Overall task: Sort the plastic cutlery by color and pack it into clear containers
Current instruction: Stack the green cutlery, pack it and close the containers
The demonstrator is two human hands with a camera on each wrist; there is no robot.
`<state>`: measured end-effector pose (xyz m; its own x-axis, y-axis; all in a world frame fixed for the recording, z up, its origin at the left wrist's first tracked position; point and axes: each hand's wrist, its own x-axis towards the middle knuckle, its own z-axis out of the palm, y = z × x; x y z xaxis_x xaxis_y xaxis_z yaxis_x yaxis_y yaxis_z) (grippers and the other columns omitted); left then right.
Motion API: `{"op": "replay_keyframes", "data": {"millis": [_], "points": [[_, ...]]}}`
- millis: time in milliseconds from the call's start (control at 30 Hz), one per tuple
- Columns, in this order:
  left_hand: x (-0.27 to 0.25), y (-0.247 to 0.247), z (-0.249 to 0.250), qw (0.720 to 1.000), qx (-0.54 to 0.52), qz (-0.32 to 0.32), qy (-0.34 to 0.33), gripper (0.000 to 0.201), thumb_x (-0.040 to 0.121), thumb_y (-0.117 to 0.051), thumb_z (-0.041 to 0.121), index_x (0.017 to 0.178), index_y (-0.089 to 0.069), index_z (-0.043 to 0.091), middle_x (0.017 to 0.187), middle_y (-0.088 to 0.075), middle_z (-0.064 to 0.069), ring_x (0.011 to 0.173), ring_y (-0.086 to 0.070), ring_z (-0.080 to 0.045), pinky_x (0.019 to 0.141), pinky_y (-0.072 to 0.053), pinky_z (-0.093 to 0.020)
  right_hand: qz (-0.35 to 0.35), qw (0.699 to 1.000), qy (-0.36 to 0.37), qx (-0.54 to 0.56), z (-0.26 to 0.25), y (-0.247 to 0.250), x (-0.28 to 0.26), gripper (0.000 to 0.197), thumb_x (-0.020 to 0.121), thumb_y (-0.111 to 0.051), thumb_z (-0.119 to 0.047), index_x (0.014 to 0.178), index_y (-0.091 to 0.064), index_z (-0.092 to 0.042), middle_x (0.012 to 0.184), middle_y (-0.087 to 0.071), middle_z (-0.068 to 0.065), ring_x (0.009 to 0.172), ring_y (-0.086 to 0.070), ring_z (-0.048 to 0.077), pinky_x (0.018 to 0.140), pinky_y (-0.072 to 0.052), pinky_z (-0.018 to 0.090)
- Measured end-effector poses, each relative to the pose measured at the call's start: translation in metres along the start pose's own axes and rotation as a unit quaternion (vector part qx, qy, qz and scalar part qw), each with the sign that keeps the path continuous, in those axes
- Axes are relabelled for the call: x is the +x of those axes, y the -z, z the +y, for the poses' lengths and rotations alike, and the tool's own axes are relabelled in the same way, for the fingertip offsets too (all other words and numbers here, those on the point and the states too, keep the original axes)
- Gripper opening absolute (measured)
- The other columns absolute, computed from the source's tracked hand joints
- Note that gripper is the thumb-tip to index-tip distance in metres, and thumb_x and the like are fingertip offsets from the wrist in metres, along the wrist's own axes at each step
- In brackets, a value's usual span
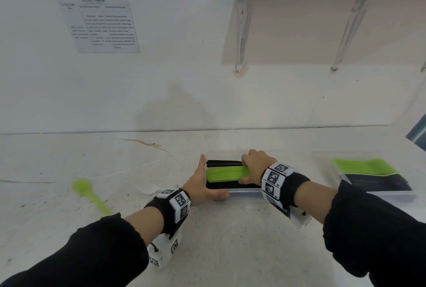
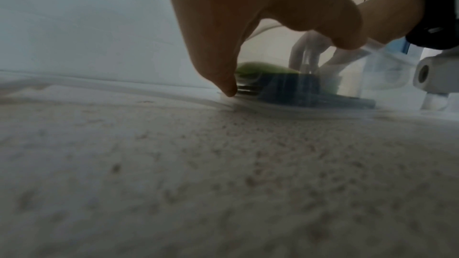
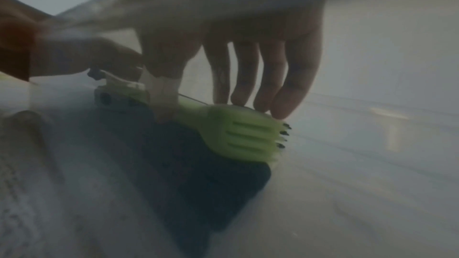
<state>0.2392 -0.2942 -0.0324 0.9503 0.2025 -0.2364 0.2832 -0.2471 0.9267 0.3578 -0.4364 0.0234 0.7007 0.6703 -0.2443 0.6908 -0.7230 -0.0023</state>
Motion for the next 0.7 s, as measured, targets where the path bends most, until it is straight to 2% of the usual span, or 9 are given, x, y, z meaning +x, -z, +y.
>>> {"op": "replay_keyframes", "data": {"millis": [100,233,333,433,500,567,600,667,700], "points": [[0.001,0.001,-0.001,1.0,0.005,0.003,0.0,0.126,0.072,-0.08,0.015,0.146,0.023,0.017,0.155,-0.013,0.005,0.12,-0.017,0.003,0.1,-0.022,-0.016,-0.001,1.0,-0.01,0.0,0.002,0.0,0.001,0.063,0.075,-0.066,-0.054,0.123,-0.047,-0.017,0.123,-0.045,0.004,0.114,-0.046,0.024,0.09,-0.045,0.039],[0.0,0.0,-0.001,1.0,0.012,0.011,0.001,0.127,0.071,-0.08,0.016,0.147,0.022,0.017,0.156,-0.009,0.005,0.122,-0.016,0.003,0.102,-0.022,-0.017,0.004,1.0,-0.015,0.019,0.007,0.003,-0.001,0.067,0.071,-0.07,-0.054,0.124,-0.047,-0.021,0.125,-0.043,0.003,0.118,-0.042,0.023,0.092,-0.042,0.037],[-0.002,0.001,0.002,1.0,0.025,0.015,0.01,0.132,0.067,-0.084,0.026,0.147,0.022,0.02,0.158,0.003,0.005,0.138,-0.009,-0.004,0.112,-0.018,-0.026,0.001,0.998,-0.023,0.052,0.011,0.006,-0.004,0.056,0.076,-0.067,-0.05,0.121,-0.05,-0.021,0.124,-0.044,0.002,0.116,-0.046,0.023,0.089,-0.043,0.035],[-0.006,0.0,0.005,0.999,0.034,0.024,0.021,0.132,0.066,-0.084,0.031,0.147,0.02,0.02,0.158,0.001,0.002,0.144,-0.008,-0.014,0.117,-0.018,-0.032,0.026,0.995,-0.013,0.096,0.007,0.011,-0.005,0.039,0.085,-0.058,-0.039,0.118,-0.054,-0.018,0.123,-0.048,0.004,0.111,-0.051,0.022,0.082,-0.042,0.029],[-0.009,0.001,0.007,0.999,0.047,0.02,0.02,0.125,0.07,-0.081,0.028,0.148,0.017,0.014,0.157,-0.007,0.003,0.142,-0.015,-0.011,0.113,-0.019,-0.019,0.039,0.992,-0.001,0.122,-0.003,0.017,-0.006,0.032,0.088,-0.055,-0.032,0.115,-0.057,-0.016,0.121,-0.052,0.005,0.11,-0.054,0.022,0.083,-0.042,0.028],[-0.018,0.001,0.013,0.997,0.079,0.018,0.012,0.111,0.076,-0.075,0.024,0.148,0.007,0.007,0.149,-0.021,0.008,0.132,-0.027,-0.005,0.098,-0.025,-0.001,0.057,0.986,0.024,0.153,-0.02,0.022,-0.008,0.027,0.088,-0.053,-0.027,0.111,-0.059,-0.014,0.118,-0.056,0.005,0.108,-0.055,0.021,0.085,-0.042,0.027],[-0.023,0.004,0.011,0.996,0.086,0.027,0.014,0.109,0.077,-0.074,0.027,0.149,0.006,0.007,0.151,-0.022,0.005,0.131,-0.029,-0.005,0.097,-0.028,-0.003,0.07,0.982,0.041,0.169,-0.032,0.024,-0.009,0.024,0.088,-0.052,-0.024,0.108,-0.061,-0.013,0.116,-0.058,0.005,0.106,-0.055,0.021,0.087,-0.043,0.028],[-0.036,0.013,0.004,0.992,0.107,0.052,0.032,0.109,0.076,-0.073,0.037,0.15,0.003,0.012,0.157,-0.016,-0.001,0.138,-0.028,-0.013,0.109,-0.029,-0.023,0.101,0.971,0.072,0.204,-0.057,0.026,-0.01,0.021,0.089,-0.05,-0.018,0.104,-0.062,-0.011,0.112,-0.061,0.007,0.103,-0.057,0.021,0.088,-0.044,0.027],[-0.042,0.019,-0.001,0.99,0.114,0.071,0.037,0.104,0.078,-0.071,0.04,0.151,-0.001,0.014,0.157,-0.018,-0.001,0.139,-0.03,-0.016,0.109,-0.03,-0.028,0.112,0.964,0.085,0.226,-0.071,0.027,-0.01,0.021,0.089,-0.049,-0.014,0.104,-0.063,-0.009,0.11,-0.063,0.008,0.102,-0.057,0.021,0.087,-0.045,0.027]]}}
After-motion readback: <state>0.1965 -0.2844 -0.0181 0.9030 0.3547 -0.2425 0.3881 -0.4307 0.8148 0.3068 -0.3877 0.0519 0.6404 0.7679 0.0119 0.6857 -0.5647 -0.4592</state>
